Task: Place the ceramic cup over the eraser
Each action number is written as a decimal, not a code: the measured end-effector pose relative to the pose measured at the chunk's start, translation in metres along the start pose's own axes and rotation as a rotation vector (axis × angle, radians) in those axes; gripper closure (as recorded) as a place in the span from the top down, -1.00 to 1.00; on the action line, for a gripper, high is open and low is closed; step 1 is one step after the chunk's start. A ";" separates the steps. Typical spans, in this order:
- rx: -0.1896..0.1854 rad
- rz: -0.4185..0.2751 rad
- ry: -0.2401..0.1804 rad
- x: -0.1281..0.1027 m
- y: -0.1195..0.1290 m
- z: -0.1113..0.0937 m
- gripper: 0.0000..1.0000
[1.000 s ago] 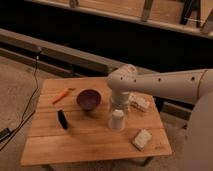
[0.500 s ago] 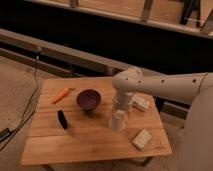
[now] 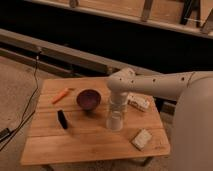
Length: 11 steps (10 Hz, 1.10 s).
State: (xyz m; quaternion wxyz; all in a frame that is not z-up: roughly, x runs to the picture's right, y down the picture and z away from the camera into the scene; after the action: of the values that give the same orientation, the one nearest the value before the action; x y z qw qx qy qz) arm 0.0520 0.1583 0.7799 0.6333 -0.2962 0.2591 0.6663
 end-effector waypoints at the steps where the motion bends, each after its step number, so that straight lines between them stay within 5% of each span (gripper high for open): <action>1: 0.003 -0.005 0.004 -0.001 0.001 0.001 -0.50; 4: 0.006 -0.011 0.009 -0.004 0.005 0.000 -0.99; 11: 0.024 -0.089 -0.018 -0.004 0.042 -0.045 -1.00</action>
State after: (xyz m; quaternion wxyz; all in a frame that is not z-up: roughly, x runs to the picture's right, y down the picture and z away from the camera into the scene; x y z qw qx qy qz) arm 0.0129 0.1203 0.7509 0.6680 -0.2940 0.2480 0.6370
